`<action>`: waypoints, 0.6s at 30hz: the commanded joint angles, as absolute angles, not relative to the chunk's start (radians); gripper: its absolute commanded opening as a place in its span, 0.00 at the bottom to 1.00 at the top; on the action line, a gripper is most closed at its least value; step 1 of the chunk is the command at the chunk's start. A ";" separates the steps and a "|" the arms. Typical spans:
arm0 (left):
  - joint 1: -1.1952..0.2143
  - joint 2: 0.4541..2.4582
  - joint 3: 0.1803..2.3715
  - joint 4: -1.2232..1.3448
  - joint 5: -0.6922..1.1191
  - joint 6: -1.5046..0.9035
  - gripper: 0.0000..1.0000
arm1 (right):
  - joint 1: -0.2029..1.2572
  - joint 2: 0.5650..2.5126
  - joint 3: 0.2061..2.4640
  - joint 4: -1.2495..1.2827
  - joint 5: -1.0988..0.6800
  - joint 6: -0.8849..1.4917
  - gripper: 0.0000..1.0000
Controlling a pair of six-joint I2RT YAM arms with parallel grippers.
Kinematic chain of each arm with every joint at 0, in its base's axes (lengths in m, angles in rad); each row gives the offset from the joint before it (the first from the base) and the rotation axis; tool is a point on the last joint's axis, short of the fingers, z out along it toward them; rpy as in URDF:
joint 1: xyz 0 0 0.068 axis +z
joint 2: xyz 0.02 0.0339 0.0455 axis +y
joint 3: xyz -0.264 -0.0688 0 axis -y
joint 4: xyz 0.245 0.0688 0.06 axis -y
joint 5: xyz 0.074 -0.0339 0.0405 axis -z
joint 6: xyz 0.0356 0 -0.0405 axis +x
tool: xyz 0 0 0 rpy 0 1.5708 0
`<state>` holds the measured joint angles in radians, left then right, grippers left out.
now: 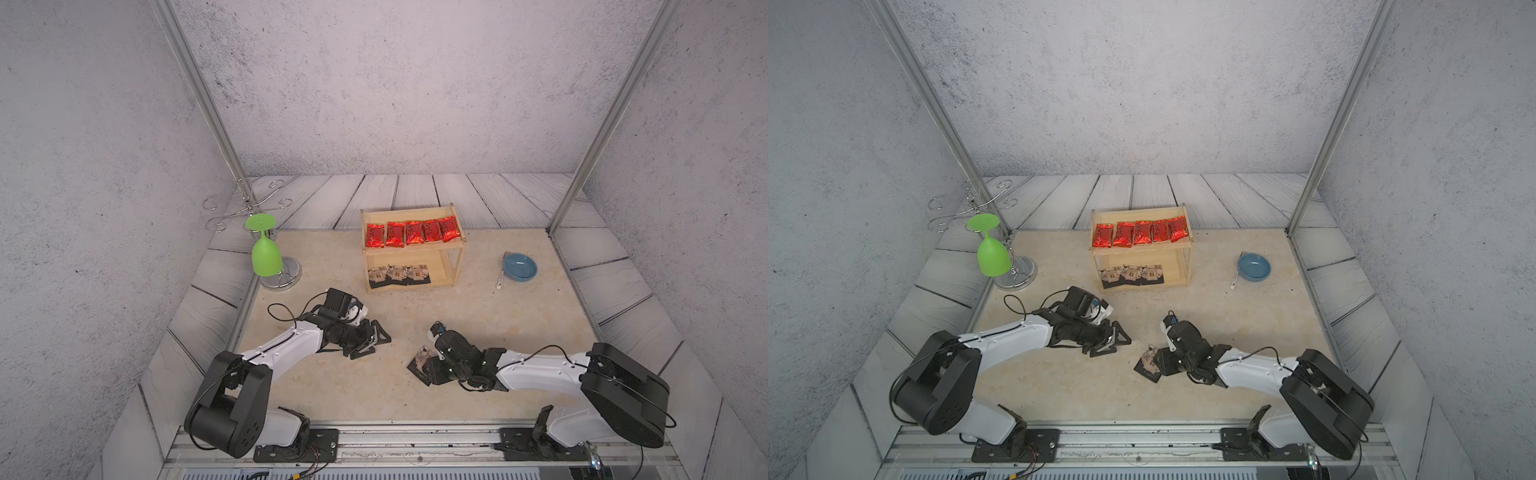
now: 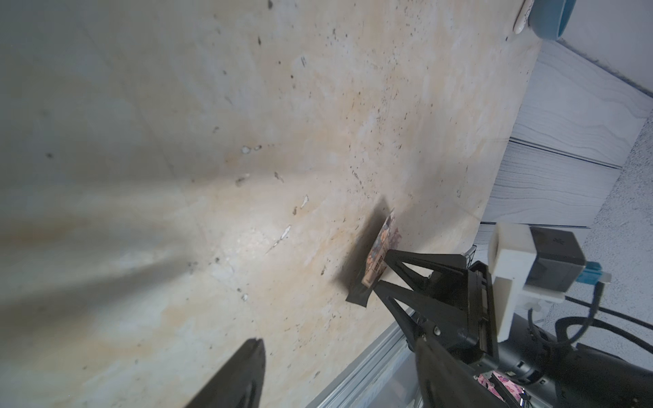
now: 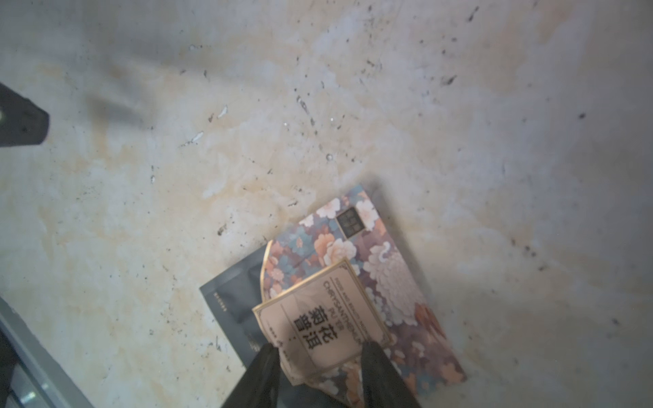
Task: Place the tea bags on the shelf by color
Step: Pick up the tea bag from the center of the board.
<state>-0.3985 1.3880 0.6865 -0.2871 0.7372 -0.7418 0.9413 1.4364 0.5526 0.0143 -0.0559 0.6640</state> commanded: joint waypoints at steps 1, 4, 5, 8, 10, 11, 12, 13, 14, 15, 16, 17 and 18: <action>-0.447 1.417 0.685 -0.183 0.714 -0.786 0.73 | 0.883 1.419 0.545 0.033 -0.168 0.543 0.43; -0.531 1.496 0.774 -0.211 0.669 -0.769 0.72 | 0.837 1.352 0.498 0.104 -0.200 0.572 0.43; -0.544 1.524 0.794 -0.218 0.670 -0.763 0.71 | 0.826 1.335 0.487 0.109 -0.201 0.591 0.42; -0.552 1.557 0.797 -0.202 0.672 -0.759 0.71 | 0.803 1.307 0.422 0.178 -0.198 0.657 0.37; -0.555 1.569 0.795 -0.202 0.673 -0.752 0.71 | 0.786 1.316 0.389 0.232 -0.204 0.683 0.31; -0.558 1.575 0.796 -0.202 0.676 -0.747 0.71 | 0.772 1.328 0.371 0.272 -0.218 0.694 0.28; -0.562 1.582 0.798 -0.204 0.678 -0.743 0.71 | 0.762 1.342 0.360 0.308 -0.231 0.702 0.26; -0.567 1.590 0.802 -0.207 0.680 -0.737 0.71 | 0.753 1.362 0.356 0.340 -0.246 0.708 0.24; -0.572 1.598 0.804 -0.207 0.686 -0.733 0.71 | 0.747 1.384 0.356 0.357 -0.260 0.710 0.23; -0.576 1.608 0.807 -0.208 0.691 -0.728 0.71 | 0.744 1.399 0.357 0.366 -0.266 0.712 0.22; -0.583 1.619 0.812 -0.205 0.697 -0.726 0.70 | 0.739 1.422 0.356 0.382 -0.271 0.717 0.21; -0.587 1.631 0.814 -0.200 0.704 -0.726 0.70 | 0.732 1.443 0.351 0.396 -0.280 0.723 0.19; -0.592 1.641 0.817 -0.195 0.711 -0.725 0.69 | 0.725 1.458 0.345 0.410 -0.287 0.728 0.18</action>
<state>-0.5770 1.6138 0.7944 -0.1970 0.6899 -0.7513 0.7387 1.4155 0.3595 0.3485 -0.2497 0.7033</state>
